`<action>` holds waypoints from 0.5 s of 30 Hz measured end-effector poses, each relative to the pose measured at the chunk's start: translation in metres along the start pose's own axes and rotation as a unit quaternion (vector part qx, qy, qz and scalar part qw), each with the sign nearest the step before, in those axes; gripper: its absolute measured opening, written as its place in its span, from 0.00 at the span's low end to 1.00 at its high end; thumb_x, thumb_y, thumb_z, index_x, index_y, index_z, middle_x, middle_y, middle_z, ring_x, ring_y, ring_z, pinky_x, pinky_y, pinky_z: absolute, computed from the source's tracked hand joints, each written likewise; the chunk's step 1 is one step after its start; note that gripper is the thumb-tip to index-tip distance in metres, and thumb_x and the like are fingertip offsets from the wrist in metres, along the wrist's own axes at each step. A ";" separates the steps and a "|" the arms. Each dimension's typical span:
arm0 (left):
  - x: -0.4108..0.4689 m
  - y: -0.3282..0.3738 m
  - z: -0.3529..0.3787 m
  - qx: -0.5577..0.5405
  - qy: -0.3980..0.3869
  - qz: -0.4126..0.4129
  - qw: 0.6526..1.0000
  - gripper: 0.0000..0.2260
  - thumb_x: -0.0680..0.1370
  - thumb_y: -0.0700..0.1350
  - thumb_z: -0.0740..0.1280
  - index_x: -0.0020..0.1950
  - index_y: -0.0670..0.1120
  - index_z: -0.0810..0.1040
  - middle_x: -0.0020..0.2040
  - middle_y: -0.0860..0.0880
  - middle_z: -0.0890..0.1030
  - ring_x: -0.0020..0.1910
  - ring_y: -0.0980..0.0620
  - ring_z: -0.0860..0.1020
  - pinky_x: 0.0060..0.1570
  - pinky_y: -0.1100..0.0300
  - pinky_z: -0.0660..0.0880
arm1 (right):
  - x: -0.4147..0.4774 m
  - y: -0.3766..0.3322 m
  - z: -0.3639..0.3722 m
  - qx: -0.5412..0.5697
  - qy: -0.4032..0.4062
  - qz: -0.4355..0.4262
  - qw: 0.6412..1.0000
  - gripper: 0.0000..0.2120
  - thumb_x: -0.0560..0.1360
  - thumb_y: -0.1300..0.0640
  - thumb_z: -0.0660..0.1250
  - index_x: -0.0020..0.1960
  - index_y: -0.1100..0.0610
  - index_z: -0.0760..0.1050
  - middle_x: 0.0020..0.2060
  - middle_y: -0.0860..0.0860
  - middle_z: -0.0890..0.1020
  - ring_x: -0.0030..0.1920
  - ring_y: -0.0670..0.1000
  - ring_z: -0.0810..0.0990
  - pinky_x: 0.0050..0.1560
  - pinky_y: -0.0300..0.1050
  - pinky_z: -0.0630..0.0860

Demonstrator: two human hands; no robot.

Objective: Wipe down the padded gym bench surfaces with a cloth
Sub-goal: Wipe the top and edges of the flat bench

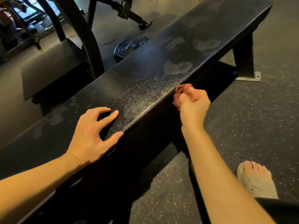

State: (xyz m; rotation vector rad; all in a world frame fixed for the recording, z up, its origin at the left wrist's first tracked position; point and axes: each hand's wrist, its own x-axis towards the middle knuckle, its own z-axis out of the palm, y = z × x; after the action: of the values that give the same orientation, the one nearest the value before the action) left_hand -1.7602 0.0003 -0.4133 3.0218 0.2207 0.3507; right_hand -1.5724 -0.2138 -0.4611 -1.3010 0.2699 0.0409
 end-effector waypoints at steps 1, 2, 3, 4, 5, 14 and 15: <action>0.000 0.001 0.000 0.001 0.000 0.000 1.000 0.30 0.75 0.65 0.64 0.73 0.51 0.77 0.68 0.48 0.75 0.68 0.47 0.71 0.67 0.54 0.62 | -0.019 0.011 0.001 -0.001 -0.053 -0.005 0.999 0.09 0.73 0.69 0.66 0.50 0.58 0.77 0.40 0.53 0.84 0.37 0.50 0.85 0.35 0.42 0.81; 0.000 0.001 -0.001 0.003 0.000 0.000 1.000 0.30 0.75 0.65 0.64 0.73 0.51 0.77 0.68 0.48 0.75 0.67 0.47 0.71 0.67 0.54 0.61 | -0.044 0.022 0.002 -0.016 -0.125 -0.007 0.992 0.08 0.70 0.65 0.68 0.46 0.54 0.77 0.40 0.53 0.85 0.38 0.52 0.86 0.37 0.50 0.83; 0.000 0.001 -0.001 0.004 0.001 0.002 1.000 0.30 0.75 0.65 0.64 0.73 0.51 0.77 0.67 0.48 0.75 0.67 0.47 0.71 0.67 0.55 0.61 | -0.070 0.031 0.002 -0.046 -0.192 -0.013 0.980 0.06 0.67 0.60 0.69 0.43 0.51 0.76 0.39 0.51 0.85 0.38 0.52 0.85 0.37 0.54 0.83; 0.000 0.001 -0.001 0.004 0.003 0.004 1.000 0.30 0.75 0.65 0.64 0.73 0.50 0.78 0.67 0.48 0.76 0.67 0.47 0.71 0.67 0.56 0.60 | -0.090 0.036 0.000 -0.074 -0.248 -0.010 0.966 0.05 0.64 0.58 0.69 0.40 0.51 0.76 0.37 0.49 0.84 0.37 0.51 0.85 0.37 0.55 0.83; 0.000 0.002 -0.001 0.003 0.005 0.005 1.000 0.30 0.75 0.65 0.64 0.72 0.50 0.78 0.67 0.47 0.76 0.67 0.47 0.72 0.66 0.57 0.60 | -0.099 0.038 -0.002 -0.073 -0.277 0.000 0.958 0.05 0.65 0.60 0.69 0.38 0.52 0.76 0.37 0.48 0.85 0.37 0.50 0.85 0.37 0.54 0.83; 0.001 -0.001 0.001 -0.003 0.004 0.003 1.000 0.30 0.75 0.65 0.65 0.73 0.51 0.77 0.68 0.48 0.75 0.67 0.46 0.72 0.67 0.50 0.65 | 0.000 -0.010 -0.003 -0.076 -0.078 -0.003 0.994 0.13 0.71 0.70 0.60 0.51 0.64 0.78 0.38 0.48 0.87 0.37 0.45 0.85 0.37 0.40 0.80; 0.001 -0.001 0.001 -0.004 0.004 0.003 1.000 0.30 0.75 0.65 0.65 0.73 0.51 0.77 0.68 0.48 0.75 0.67 0.46 0.72 0.67 0.49 0.66 | -0.004 -0.006 -0.002 -0.066 -0.081 0.018 0.994 0.11 0.71 0.68 0.63 0.52 0.63 0.79 0.40 0.49 0.87 0.40 0.44 0.85 0.39 0.41 0.82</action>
State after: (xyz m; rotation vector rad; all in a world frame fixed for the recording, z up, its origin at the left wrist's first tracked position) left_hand -1.7593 0.0012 -0.4143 3.0153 0.2094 0.3638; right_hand -1.5754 -0.2170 -0.4546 -1.4162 0.1540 0.1975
